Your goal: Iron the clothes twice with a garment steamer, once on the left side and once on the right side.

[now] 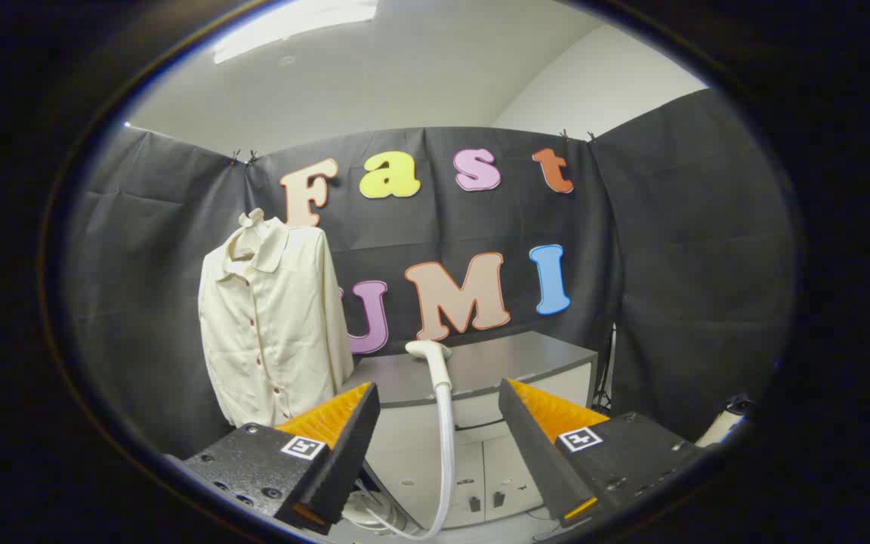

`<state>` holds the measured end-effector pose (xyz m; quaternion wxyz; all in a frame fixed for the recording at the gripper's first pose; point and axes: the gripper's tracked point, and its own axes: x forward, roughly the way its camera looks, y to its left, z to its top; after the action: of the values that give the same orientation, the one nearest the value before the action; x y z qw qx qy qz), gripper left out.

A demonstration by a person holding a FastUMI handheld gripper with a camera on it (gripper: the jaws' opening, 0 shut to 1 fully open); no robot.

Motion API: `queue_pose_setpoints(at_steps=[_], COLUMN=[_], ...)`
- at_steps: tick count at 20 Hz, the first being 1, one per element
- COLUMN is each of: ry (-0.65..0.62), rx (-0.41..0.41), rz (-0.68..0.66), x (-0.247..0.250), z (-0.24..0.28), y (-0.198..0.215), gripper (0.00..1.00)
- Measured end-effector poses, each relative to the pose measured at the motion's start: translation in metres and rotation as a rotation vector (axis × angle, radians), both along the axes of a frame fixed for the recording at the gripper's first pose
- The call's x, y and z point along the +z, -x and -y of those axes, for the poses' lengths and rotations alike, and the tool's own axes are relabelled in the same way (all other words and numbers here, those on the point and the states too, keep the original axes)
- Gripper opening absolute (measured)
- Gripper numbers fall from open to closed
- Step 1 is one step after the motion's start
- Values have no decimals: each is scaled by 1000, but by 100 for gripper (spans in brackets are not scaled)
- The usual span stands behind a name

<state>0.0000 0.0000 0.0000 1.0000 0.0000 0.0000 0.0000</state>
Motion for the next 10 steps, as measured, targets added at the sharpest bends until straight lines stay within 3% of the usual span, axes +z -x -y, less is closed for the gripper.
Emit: queue_pose_setpoints(at_steps=[10], ry=[-15], rx=[67], rz=[-38], x=[-5], z=[20], y=[-44], gripper=[96])
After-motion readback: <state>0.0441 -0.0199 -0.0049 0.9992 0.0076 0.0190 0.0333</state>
